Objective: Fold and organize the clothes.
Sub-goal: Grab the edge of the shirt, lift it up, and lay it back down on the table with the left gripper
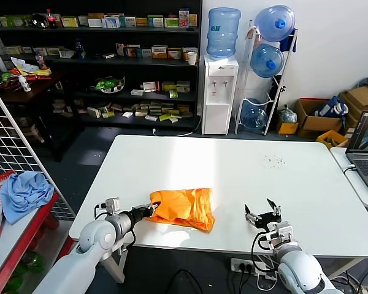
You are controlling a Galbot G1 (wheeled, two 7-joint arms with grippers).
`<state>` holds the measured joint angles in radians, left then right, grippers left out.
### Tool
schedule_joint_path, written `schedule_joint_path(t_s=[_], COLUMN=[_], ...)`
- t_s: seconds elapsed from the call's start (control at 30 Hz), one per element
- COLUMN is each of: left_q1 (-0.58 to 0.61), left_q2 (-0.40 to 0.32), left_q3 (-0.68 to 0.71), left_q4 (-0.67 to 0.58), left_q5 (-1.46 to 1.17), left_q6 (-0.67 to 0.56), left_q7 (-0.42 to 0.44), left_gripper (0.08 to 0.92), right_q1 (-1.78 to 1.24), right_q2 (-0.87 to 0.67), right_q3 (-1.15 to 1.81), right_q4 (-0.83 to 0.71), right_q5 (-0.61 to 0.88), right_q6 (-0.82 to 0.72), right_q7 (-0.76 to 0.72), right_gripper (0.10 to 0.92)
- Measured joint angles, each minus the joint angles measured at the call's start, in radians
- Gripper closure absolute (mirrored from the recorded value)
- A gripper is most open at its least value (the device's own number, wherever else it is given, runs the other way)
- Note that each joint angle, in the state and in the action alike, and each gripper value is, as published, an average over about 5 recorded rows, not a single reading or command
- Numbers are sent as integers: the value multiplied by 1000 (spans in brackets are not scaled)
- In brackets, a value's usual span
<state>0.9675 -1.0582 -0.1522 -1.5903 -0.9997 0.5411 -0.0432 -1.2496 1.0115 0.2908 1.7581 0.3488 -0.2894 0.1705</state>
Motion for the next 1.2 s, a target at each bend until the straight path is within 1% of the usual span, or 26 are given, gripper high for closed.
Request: schedule_joint_path(t_s=[0.13, 0.23, 0.5, 0.73, 0.9, 1.07, 1.2], left_q1=[3, 0, -3, -1, -4, -20, -37], left_q2=[26, 58, 192, 316, 394, 460, 496], left_q3=[-20, -42, -115, -172, -188, -187, -173], left_q4=[-13, -19, -9, 37, 62, 82, 100], left_q5=[-7, -8, 61, 210, 313, 403, 461], left_q6=[-5, -7, -34, -87, -122, -152, -169], left_q7=[-15, -35, -78, -81, -79, -74, -71], left_gripper=[847, 847, 847, 847, 847, 847, 847], right_q1=[5, 8, 19, 28, 30, 26, 21], right_q2=[-1, -2, 2, 3, 6, 8, 10], right_q3=[-5, -8, -23, -36, -41, -41, -41], right_q4=[5, 10, 18, 19, 16, 13, 8], right_q5=[1, 2, 2, 4, 4, 4, 2], right_q6=[-3, -5, -7, -4, 0, 6, 11], right_q7=[1, 2, 2, 1, -2, -6, -9], right_gripper=[203, 203, 203, 203, 203, 203, 203])
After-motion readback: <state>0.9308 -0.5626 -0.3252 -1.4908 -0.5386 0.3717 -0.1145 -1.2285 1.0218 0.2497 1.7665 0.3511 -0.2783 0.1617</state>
